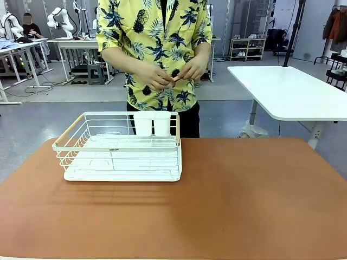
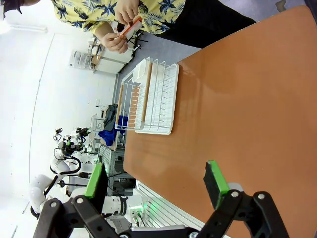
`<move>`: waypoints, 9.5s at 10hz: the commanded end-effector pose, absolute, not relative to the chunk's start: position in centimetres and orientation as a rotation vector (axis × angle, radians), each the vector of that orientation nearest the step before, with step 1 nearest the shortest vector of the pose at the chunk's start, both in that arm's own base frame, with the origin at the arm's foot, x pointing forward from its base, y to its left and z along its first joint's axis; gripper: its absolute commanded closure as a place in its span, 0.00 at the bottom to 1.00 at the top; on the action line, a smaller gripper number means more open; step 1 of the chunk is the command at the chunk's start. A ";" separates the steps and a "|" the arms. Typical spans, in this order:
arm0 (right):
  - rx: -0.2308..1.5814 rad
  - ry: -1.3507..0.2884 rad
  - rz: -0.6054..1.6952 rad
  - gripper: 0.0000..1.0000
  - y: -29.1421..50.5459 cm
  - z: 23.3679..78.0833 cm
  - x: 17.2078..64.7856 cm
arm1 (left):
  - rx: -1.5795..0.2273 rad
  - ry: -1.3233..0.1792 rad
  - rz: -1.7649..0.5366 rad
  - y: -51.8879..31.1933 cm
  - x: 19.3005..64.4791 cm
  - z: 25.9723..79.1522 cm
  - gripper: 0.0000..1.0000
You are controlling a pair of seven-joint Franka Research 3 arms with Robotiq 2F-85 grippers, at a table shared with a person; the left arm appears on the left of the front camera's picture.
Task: Clean the table.
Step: Pick up the Lint Roller when the human hands it over, then clean the table with the Lint Roller when the human lifts the Dish drying rack.
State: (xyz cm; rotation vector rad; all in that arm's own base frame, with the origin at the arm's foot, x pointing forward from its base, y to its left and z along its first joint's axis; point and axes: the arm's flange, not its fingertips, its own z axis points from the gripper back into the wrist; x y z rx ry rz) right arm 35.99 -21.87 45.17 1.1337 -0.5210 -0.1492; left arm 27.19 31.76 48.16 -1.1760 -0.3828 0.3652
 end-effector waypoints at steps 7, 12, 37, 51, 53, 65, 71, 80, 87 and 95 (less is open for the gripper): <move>1.138 -0.527 -0.147 0.00 -21.9 45.4 35.9 | -1.180 -0.399 0.355 31.8 26.9 48.1 0.00; 1.138 -0.527 -0.147 0.00 -21.9 45.4 35.9 | -1.180 -0.399 0.355 31.8 26.9 48.1 0.00; 0.987 -0.439 -0.142 0.00 -10.2 49.9 38.2 | -1.180 -0.399 0.355 31.8 26.9 48.1 0.00; 0.878 -0.566 -0.563 0.00 4.7 48.4 41.3 | -1.180 -0.399 0.355 31.8 26.9 48.1 0.00; 0.894 -0.550 -0.586 0.00 4.7 48.5 41.3 | -1.180 -0.399 0.355 31.8 26.9 48.1 0.00; 0.957 -0.524 -0.577 0.67 3.2 47.9 42.0 | -1.180 -0.399 0.355 31.8 26.9 48.1 0.00; 0.959 -0.521 -0.592 1.00 2.7 47.8 42.1 | -1.180 -0.399 0.355 31.8 26.9 48.1 0.00; 0.935 -0.517 -0.590 1.00 2.8 48.2 41.8 | -1.180 -0.399 0.355 31.8 26.9 48.1 0.00; 0.935 -0.517 -0.590 1.00 2.8 48.2 41.8 | -1.180 -0.399 0.355 31.8 26.9 48.1 0.00; 0.935 -0.517 -0.590 1.00 2.8 48.2 41.8 | -1.180 -0.399 0.355 31.8 26.9 48.1 0.00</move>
